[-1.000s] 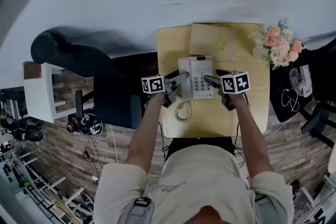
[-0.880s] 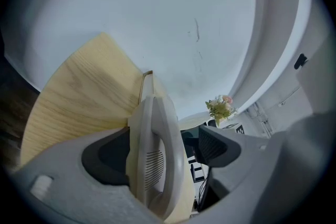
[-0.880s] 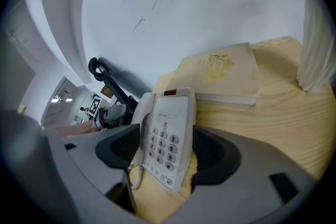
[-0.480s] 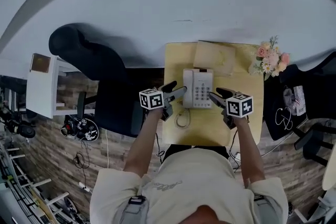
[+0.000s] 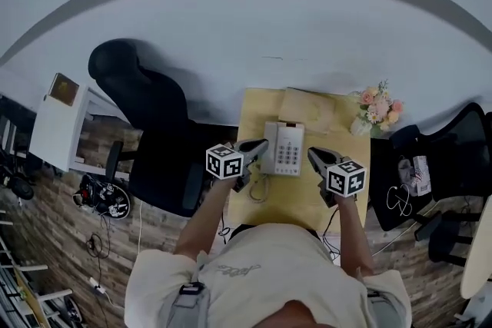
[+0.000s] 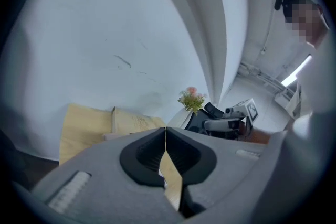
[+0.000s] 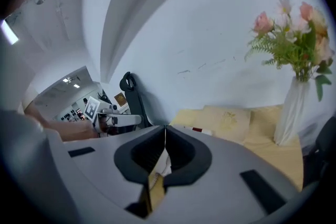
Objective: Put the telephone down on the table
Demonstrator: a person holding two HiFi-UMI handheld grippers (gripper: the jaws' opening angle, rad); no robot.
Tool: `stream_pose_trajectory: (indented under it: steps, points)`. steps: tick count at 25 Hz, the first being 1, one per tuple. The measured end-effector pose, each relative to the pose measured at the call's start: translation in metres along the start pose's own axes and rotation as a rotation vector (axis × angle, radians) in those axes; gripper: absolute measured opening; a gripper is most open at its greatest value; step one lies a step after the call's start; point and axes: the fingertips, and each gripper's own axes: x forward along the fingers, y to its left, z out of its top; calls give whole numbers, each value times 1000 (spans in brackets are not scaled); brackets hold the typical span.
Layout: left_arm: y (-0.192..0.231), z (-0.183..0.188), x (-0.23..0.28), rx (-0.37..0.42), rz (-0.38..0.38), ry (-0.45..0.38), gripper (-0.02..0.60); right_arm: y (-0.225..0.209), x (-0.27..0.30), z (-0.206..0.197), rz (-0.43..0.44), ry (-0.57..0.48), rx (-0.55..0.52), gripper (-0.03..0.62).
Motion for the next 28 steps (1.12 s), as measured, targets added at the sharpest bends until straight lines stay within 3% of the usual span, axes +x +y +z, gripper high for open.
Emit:
stream_pose_trajectory:
  steps: [6, 9, 13, 18, 22, 28]
  points:
    - [-38, 26, -5, 230, 56, 17, 17, 10, -27, 26, -30, -72, -71, 3]
    - [-64, 44, -8, 306, 39, 31, 17, 19, -42, 38, -29, -100, -104, 2]
    - [-91, 77, -13, 404, 53, 1, 17, 35, -62, 63, -21, -154, -164, 2]
    - [-114, 119, -24, 558, 143, -53, 17, 60, -87, 102, -36, -239, -271, 2]
    - [-127, 148, -34, 614, 173, -122, 17, 65, -100, 129, -100, -290, -353, 2]
    - [-129, 173, -50, 612, 226, -221, 17, 82, -114, 159, -124, -358, -421, 2]
